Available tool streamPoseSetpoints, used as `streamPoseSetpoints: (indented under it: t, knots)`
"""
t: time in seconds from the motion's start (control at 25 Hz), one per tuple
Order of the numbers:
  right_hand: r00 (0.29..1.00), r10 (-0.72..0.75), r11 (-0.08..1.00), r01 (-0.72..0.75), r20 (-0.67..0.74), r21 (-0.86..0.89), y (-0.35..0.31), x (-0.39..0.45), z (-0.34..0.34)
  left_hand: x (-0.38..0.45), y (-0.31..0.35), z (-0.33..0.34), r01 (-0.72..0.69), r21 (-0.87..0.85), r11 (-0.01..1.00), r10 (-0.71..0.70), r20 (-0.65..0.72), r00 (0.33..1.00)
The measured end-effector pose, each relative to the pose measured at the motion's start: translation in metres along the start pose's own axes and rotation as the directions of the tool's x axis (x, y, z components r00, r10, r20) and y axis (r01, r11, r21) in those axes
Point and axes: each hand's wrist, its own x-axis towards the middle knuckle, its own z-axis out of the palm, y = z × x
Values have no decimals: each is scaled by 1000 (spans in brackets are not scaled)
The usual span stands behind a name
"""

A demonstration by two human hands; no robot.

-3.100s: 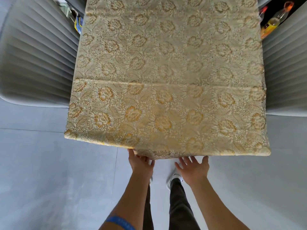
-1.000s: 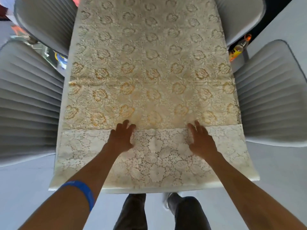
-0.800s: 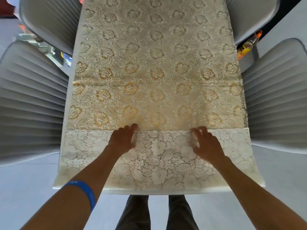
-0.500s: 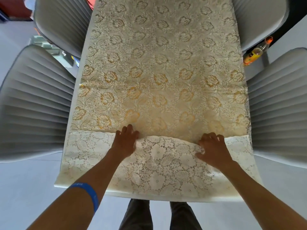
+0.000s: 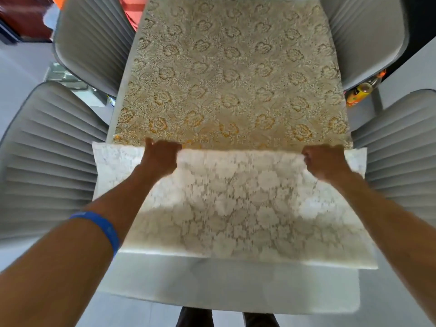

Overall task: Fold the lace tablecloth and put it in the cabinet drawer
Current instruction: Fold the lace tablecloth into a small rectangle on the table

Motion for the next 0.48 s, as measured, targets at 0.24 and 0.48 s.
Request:
streamPoseSetpoints:
  t: [0.24, 0.48]
  knots:
    - [994, 14, 994, -2, -112, 107, -48, -28, 18, -16, 48, 2, 30, -90, 996, -33, -31, 999]
    - [979, -202, 979, 201, 42, 30, -93, -177, 116, -148, 63, 99, -145, -9, 989, 143, 248, 958]
